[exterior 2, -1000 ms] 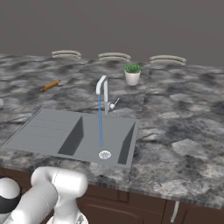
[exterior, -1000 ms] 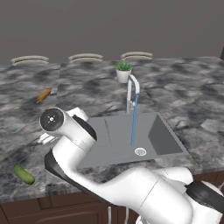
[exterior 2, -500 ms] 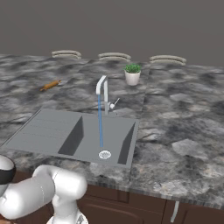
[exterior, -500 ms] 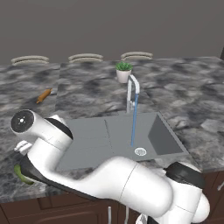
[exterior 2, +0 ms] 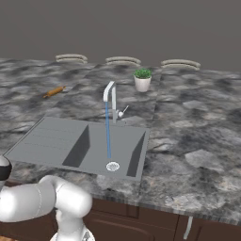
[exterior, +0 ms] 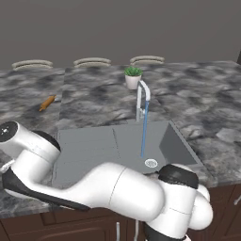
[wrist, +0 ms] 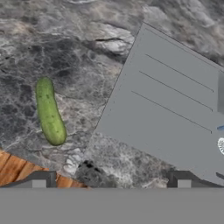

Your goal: Turn on the sink faucet. Then move the cucumber from the counter to the sink. Turn off the sink. Move the vegetable from the sink to the pot next to the stove. Finally move the pot to the front center burner.

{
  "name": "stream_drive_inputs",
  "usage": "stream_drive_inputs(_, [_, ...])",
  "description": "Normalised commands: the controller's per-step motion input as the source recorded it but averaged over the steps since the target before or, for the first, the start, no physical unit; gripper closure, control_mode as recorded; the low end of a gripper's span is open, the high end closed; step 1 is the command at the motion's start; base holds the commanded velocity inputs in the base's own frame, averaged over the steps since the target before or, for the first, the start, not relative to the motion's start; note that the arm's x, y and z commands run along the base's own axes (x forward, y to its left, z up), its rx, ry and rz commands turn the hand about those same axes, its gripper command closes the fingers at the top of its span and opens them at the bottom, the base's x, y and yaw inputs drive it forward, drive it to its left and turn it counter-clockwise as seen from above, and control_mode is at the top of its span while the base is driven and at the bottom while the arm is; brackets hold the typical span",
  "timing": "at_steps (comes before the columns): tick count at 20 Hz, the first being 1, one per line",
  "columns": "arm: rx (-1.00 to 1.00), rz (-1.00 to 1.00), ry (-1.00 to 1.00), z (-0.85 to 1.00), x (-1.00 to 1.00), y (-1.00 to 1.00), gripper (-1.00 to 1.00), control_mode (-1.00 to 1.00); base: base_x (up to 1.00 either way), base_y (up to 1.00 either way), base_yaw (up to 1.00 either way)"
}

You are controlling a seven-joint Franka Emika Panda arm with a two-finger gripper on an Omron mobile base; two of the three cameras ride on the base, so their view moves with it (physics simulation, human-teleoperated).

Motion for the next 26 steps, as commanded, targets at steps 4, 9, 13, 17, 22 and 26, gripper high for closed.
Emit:
stream_drive_inputs(4, [0.04,0.00,0.07,-0.57,-0.06,0.11,-1.00,-1.00,0.00,0.00,0.00])
stream_drive_inputs(9, [0.11,0.00,0.07,-0.39,-0.02,0.00,-1.00,-1.00,0.00,0.00,0.00])
stream_drive_inputs(13, [0.12,0.00,0.10,-0.29,0.00,0.00,-1.00,-1.00,0.00,0.00,0.00])
stream_drive_inputs(17, [0.05,0.00,0.08,-0.36,0.00,0.04,-1.00,-1.00,0.00,0.00,0.00])
stream_drive_inputs(22, [0.00,0.00,0.05,-0.37,0.06,0.19,-1.00,-1.00,0.00,0.00,0.00])
stream_drive_inputs(26, [-0.01,0.00,0.06,-0.15,0.27,0.12,-1.00,-1.00,0.00,0.00,0.00])
